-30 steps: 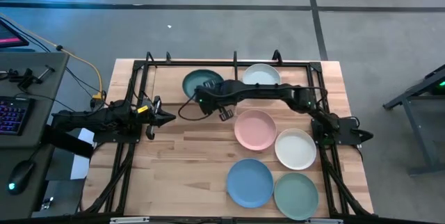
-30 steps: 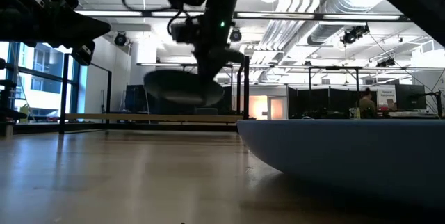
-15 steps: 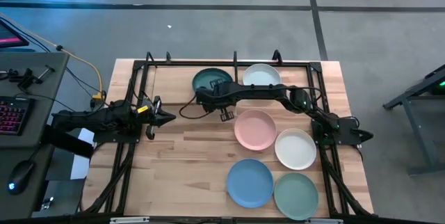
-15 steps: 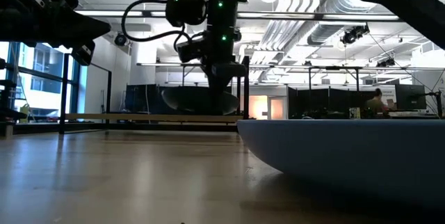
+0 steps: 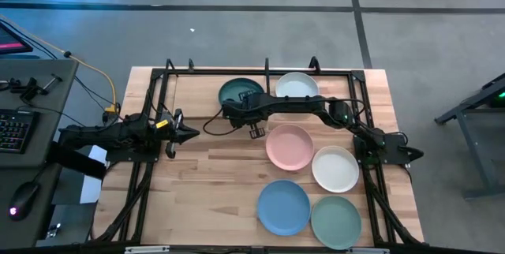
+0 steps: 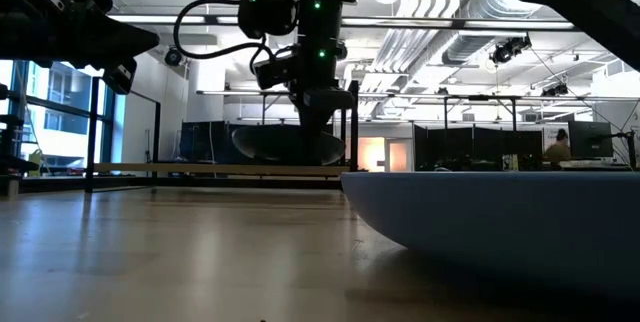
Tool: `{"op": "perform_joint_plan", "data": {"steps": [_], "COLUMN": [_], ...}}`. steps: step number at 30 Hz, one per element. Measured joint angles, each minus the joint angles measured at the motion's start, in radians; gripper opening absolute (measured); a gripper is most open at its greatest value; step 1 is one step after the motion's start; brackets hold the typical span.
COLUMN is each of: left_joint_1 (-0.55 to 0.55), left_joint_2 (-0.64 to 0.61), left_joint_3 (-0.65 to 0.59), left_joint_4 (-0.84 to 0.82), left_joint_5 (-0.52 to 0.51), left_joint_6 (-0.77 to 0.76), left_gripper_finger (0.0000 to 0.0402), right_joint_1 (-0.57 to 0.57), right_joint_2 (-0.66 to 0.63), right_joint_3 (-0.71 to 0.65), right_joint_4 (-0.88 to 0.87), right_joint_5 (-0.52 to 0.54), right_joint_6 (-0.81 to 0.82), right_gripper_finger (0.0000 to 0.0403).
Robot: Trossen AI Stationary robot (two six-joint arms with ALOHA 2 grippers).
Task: Place and stack plates onto a shelf
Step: Put the dark green plate into the shelf, then stack the white plate on the top of the dark green plate
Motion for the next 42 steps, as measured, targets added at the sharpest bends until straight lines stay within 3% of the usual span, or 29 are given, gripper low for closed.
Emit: {"op": "perform_joint_plan", "data": {"steps": [6, 14, 19, 22, 28, 31, 36, 42], "left_joint_1": [0.000, 0.000, 0.000, 0.000, 0.000, 0.000, 0.000, 0.000], "left_joint_2": [0.000, 0.000, 0.000, 0.000, 0.000, 0.000, 0.000, 0.000], "left_joint_3": [0.000, 0.000, 0.000, 0.000, 0.000, 0.000, 0.000, 0.000], "left_joint_4": [0.000, 0.000, 0.000, 0.000, 0.000, 0.000, 0.000, 0.000], "left_joint_5": [0.000, 0.000, 0.000, 0.000, 0.000, 0.000, 0.000, 0.000], "left_joint_6": [0.000, 0.000, 0.000, 0.000, 0.000, 0.000, 0.000, 0.000], "left_gripper_finger": [0.0001, 0.0001, 0.0001, 0.0001, 0.0001, 0.0001, 0.0001, 0.0001], "right_joint_1": [-0.003, -0.003, -0.003, -0.003, 0.011, 0.052, 0.168, 0.291], "right_joint_2": [0.000, -0.001, -0.033, -0.060, -0.160, -0.210, -0.358, -0.710], "right_joint_3": [0.000, 0.000, 0.032, 0.094, 0.138, 0.109, -0.110, -0.637], "right_joint_4": [0.000, 0.012, -0.032, -0.065, -0.064, -0.091, -0.130, 0.080], "right_joint_5": [0.030, 0.030, -0.004, -0.093, -0.457, -0.535, -0.550, -0.482], "right_joint_6": [0.003, -0.001, -0.031, 0.015, 0.198, 0.226, 0.243, 0.477], "right_gripper_finger": [0.0019, 0.0111, 0.0146, 0.0153, 0.0154, 0.0154, 0.0154, 0.0154]}}
